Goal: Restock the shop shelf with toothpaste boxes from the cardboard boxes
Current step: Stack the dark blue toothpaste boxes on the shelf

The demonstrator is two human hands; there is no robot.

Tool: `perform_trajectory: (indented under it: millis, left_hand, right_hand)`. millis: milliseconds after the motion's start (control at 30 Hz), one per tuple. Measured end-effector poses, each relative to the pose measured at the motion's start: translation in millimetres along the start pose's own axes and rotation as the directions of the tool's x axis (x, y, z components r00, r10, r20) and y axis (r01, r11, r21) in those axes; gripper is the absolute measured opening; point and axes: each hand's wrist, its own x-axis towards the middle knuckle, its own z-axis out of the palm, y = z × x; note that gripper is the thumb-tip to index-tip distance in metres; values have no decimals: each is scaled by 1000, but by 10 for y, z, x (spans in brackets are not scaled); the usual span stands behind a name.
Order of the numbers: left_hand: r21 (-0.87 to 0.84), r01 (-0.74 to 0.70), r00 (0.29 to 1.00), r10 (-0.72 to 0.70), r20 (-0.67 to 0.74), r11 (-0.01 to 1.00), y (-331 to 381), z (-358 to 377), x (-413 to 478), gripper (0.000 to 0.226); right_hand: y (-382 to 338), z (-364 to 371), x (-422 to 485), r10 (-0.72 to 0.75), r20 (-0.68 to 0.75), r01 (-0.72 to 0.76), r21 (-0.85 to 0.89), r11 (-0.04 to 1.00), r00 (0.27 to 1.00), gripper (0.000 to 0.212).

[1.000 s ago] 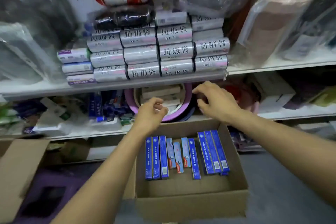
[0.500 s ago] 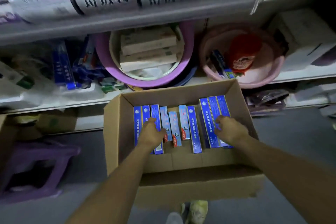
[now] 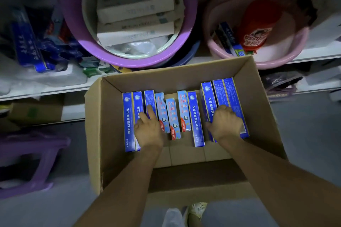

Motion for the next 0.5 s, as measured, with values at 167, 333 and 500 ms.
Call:
perform_trajectory:
  millis: [167,333,500]
  left_hand:
    - [-4,-29,998,29,63,1000,23,-55,117,98]
    - [-648,48,995,22,99,760,-148,-179,1,77]
    - [-908,128,975,115,188,399,-269,-487,-369,31]
  right_hand:
    - [4,-149,107,80,73,-91,161,983,994,39]
    - [179,-178,121,59,352,-287,643,710,934,37]
    - [297,-602,-162,-115,521,-398,759,515,846,25]
